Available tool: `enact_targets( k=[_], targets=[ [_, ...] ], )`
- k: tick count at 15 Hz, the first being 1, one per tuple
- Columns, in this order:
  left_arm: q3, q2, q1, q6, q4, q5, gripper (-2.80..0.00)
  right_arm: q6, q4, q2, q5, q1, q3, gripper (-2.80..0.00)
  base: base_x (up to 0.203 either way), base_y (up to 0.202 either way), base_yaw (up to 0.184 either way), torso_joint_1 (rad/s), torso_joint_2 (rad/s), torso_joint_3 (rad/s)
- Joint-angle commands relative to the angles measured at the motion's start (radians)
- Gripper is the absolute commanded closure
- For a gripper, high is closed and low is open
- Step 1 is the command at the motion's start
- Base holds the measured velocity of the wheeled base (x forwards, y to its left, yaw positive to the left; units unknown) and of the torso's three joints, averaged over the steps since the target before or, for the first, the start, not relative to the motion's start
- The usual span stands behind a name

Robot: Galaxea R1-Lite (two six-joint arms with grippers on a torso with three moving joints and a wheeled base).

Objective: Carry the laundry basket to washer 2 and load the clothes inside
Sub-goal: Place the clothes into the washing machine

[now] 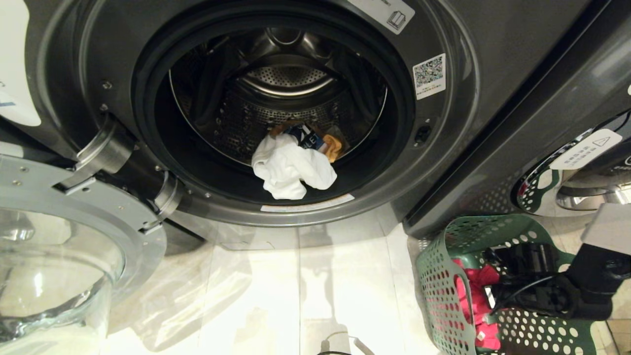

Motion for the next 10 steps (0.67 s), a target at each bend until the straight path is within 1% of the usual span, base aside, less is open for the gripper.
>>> enact_targets(
  k=[1, 2, 3, 5, 7, 10],
  targets=[
    [0.0, 0.0, 0.0, 0.0, 0.001, 0.0, 0.0, -0.002, -0.01, -0.219, -0.003, 0.0, 0.166, 0.0, 0.0, 0.0, 0.0, 0.0, 0.0, 0.0],
    [0.0, 0.0, 0.0, 0.0, 0.0, 0.0, 0.0, -0.002, -0.01, -0.297, -0.014, 0.0, 0.241, 0.0, 0.0, 0.0, 0.0, 0.0, 0.0, 0.0],
    [0.0, 0.0, 0.0, 0.0, 0.0, 0.0, 0.0, 0.001, 0.002, -0.363, -0.044, 0.0, 0.272, 0.0, 0.0, 0.0, 0.0, 0.0, 0.0, 0.0],
    [0.0, 0.0, 0.0, 0.0, 0.0, 0.0, 0.0, 0.004, 0.065, -0.489, -0.123, 0.001, 0.287, 0.0, 0.0, 0.0, 0.0, 0.0, 0.0, 0.0],
    [0.0, 0.0, 0.0, 0.0, 0.0, 0.0, 0.0, 0.004, 0.089, -0.623, -0.155, 0.001, 0.303, 0.0, 0.0, 0.0, 0.0, 0.0, 0.0, 0.0],
    [0.0, 0.0, 0.0, 0.0, 0.0, 0.0, 0.0, -0.001, 0.089, -0.828, -0.198, 0.008, 0.305, 0.0, 0.0, 0.0, 0.0, 0.0, 0.0, 0.0]
  ],
)
